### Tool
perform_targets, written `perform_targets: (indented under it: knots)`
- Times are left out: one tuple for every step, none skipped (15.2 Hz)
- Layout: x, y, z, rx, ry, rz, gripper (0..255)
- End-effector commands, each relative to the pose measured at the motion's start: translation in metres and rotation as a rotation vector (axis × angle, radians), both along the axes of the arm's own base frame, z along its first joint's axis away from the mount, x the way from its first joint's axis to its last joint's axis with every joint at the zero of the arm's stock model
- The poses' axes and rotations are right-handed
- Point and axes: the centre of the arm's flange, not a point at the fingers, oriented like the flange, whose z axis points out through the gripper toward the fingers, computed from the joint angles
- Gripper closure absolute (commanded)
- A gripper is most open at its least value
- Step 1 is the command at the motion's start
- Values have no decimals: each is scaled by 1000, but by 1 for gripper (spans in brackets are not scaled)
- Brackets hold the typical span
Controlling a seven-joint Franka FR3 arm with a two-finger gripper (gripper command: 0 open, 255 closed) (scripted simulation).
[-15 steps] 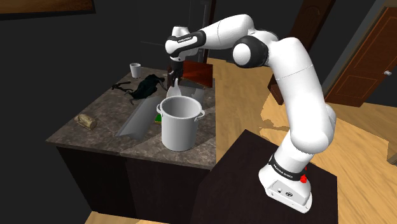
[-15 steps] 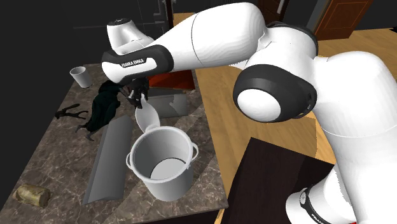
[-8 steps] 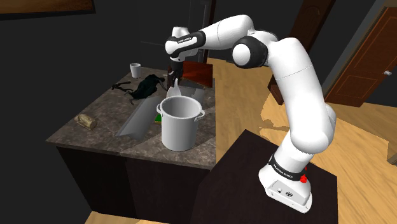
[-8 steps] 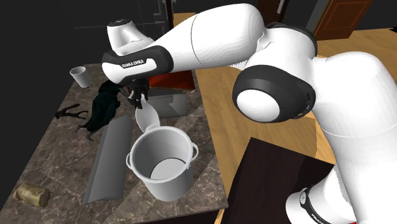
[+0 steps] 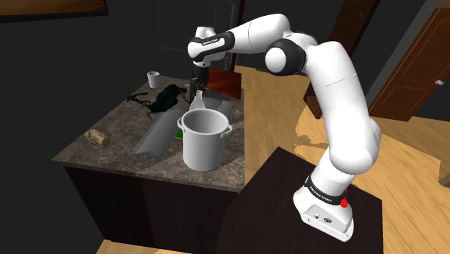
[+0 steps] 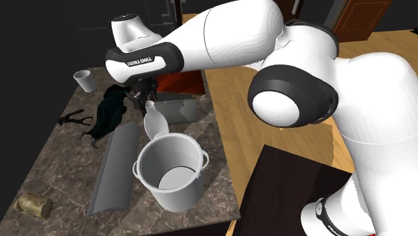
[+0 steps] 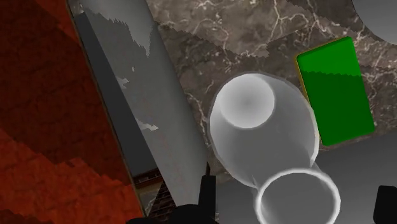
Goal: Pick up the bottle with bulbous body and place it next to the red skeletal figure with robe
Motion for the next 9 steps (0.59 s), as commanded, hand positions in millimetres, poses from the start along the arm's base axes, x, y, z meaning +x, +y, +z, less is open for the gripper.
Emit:
perform_targets:
  knots:
    - [0,1,23,0,0,0,0]
    - [0,1,34,0,0,0,0]
    - [0,1,34,0,0,0,0]
    - [0,1,34,0,0,0,0]
    - [0,1,34,0,0,0,0]
    - [0,1,34,0,0,0,0]
    - [0,1,34,0,0,0,0]
    - [0,1,34,0,0,0,0]
    - [0,1,34,0,0,0,0]
